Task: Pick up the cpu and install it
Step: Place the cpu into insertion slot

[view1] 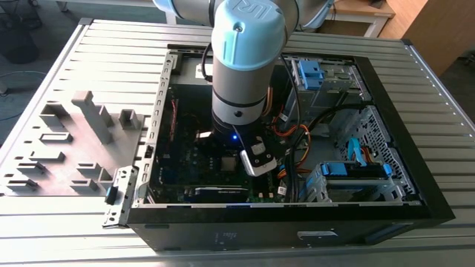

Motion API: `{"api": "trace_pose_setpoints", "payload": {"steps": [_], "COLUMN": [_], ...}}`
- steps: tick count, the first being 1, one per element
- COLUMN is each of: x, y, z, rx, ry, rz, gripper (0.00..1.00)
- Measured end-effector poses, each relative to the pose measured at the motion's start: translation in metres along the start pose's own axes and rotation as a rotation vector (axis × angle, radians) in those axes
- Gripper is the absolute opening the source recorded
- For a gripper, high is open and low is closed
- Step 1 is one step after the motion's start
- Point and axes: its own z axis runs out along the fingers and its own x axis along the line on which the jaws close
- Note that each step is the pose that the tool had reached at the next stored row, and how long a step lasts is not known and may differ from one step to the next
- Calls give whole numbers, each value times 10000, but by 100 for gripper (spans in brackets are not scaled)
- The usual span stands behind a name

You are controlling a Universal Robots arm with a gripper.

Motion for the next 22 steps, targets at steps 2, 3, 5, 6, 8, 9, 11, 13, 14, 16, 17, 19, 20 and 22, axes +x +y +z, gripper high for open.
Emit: {"api": "trace_pose_setpoints", "payload": {"steps": [2, 3, 5, 6, 8, 9, 11, 13, 14, 16, 17, 19, 20, 22], "x": [0, 0, 0, 0, 0, 0, 0, 0, 0, 0, 0, 0, 0, 0], "y": [-1, -2, -2, -2, -3, -3, -3, -3, -3, -3, -3, -2, -3, -3], "z": [0, 0, 0, 0, 4, 9, 15, 16, 17, 17, 17, 18, 18, 18], "rx": [1, 0, 1, 2, 3, 4, 6, 4, 3, 3, 3, 2, 3, 3], "ry": [0, 0, 0, 1, 1, 1, 1, 1, 0, 0, 1, 0, 1, 1], "rz": [-3, -4, -5, -5, -5, -5, -5, -5, -5, -5, -5, -5, -5, -5], "gripper": [43, 43, 43, 43, 43, 43, 43, 43, 43, 43, 43, 43, 43, 43]}}
